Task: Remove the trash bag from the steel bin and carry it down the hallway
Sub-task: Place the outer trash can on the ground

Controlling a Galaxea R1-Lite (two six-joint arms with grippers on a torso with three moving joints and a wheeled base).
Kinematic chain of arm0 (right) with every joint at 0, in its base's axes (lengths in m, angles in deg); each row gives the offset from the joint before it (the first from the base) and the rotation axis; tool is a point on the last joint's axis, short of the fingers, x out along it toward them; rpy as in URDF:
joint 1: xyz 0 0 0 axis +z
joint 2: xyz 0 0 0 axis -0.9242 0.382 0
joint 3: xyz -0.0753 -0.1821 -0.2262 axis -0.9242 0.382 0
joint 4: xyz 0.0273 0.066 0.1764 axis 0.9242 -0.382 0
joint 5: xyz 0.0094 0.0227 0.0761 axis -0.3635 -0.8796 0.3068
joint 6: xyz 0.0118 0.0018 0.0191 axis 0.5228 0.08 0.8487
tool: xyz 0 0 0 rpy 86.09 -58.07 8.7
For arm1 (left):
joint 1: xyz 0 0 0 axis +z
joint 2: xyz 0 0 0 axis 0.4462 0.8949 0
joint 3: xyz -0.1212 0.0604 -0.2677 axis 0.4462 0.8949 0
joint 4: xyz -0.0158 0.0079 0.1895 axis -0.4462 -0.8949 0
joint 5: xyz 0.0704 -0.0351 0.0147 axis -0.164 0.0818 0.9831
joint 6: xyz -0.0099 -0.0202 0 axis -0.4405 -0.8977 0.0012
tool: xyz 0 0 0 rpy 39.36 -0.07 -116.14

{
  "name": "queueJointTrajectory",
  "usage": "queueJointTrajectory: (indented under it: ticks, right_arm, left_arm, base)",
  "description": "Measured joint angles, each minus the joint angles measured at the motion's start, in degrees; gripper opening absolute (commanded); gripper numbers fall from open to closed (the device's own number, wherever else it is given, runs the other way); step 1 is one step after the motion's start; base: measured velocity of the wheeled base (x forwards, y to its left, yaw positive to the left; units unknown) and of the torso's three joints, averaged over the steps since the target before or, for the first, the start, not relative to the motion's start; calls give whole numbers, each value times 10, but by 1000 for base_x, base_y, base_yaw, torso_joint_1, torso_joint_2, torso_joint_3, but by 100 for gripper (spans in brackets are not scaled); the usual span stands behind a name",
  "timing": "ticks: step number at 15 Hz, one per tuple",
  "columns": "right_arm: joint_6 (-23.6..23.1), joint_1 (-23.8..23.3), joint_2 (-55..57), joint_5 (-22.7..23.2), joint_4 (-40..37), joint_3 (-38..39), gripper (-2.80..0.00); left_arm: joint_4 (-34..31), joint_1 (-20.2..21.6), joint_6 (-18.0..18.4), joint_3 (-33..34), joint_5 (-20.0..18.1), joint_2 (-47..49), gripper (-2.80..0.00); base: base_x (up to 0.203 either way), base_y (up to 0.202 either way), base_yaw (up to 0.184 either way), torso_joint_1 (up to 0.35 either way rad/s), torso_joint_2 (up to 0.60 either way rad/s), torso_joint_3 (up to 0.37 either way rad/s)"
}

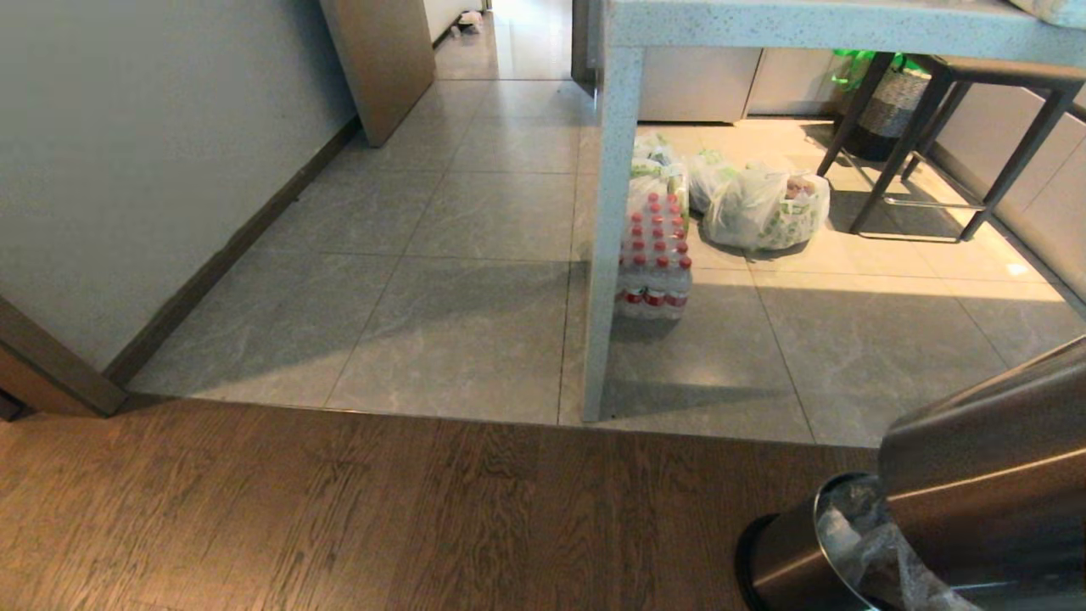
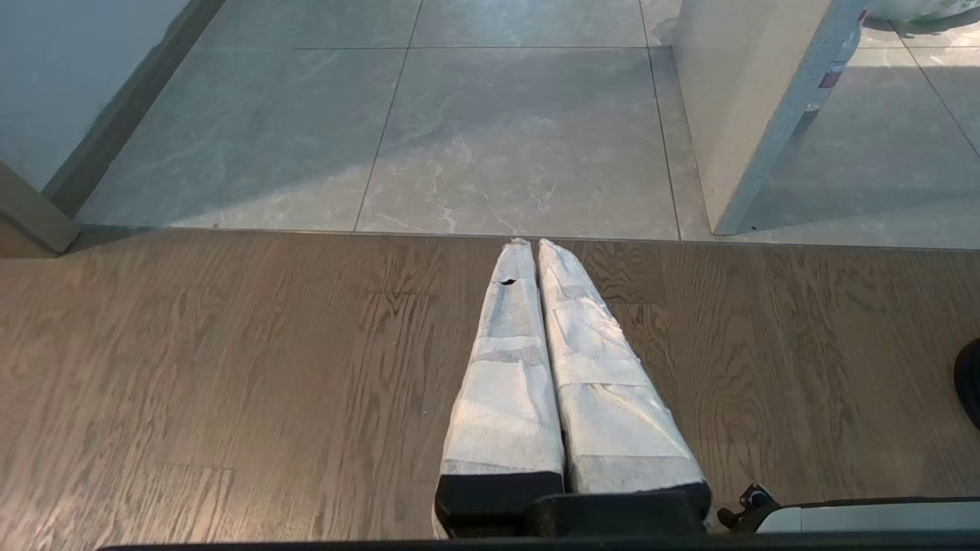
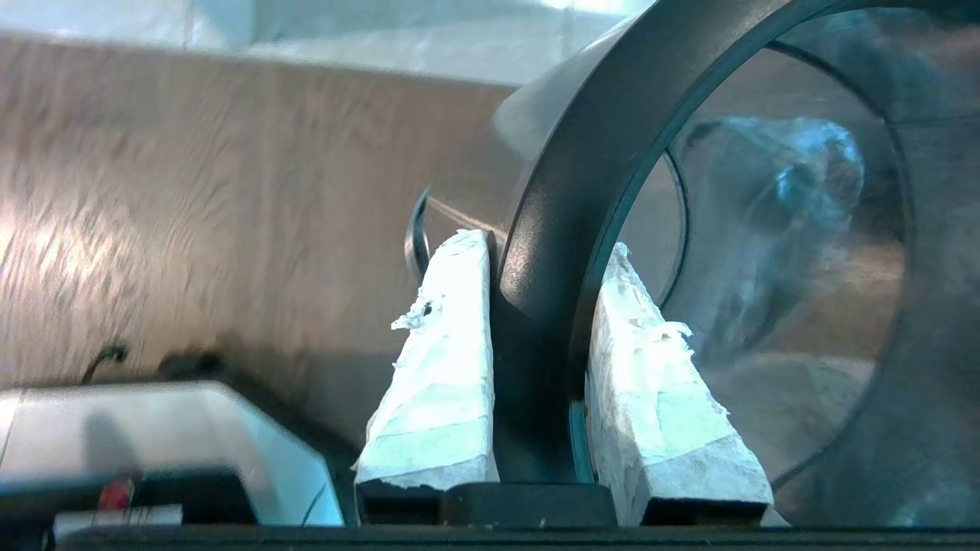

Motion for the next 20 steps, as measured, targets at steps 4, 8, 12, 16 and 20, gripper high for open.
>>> queueJointTrajectory:
  ticks: [4,8,12,16,20]
  right_arm:
    - [0,-66,82,1,39,-43,-280]
    - [0,-140,181,4,84,-99,-280]
    - [3,-183,291,4,118,-156,-280]
    - [10,-208,415,4,202,-170,-280]
    - [15,-230,552,4,278,-197,-280]
  left_arm:
    - [0,0,0,0,0,0,-280]
    - [0,0,0,0,0,0,-280]
    - [0,0,0,0,-1,0,-280]
    - [0,0,0,0,0,0,-280]
    - [0,0,0,0,0,0,-280]
  base:
    - [0,0,0,0,0,0]
    - [0,0,0,0,0,0]
    - [0,0,0,0,0,0]
    - [0,0,0,0,0,0]
    - [0,0,0,0,0,0]
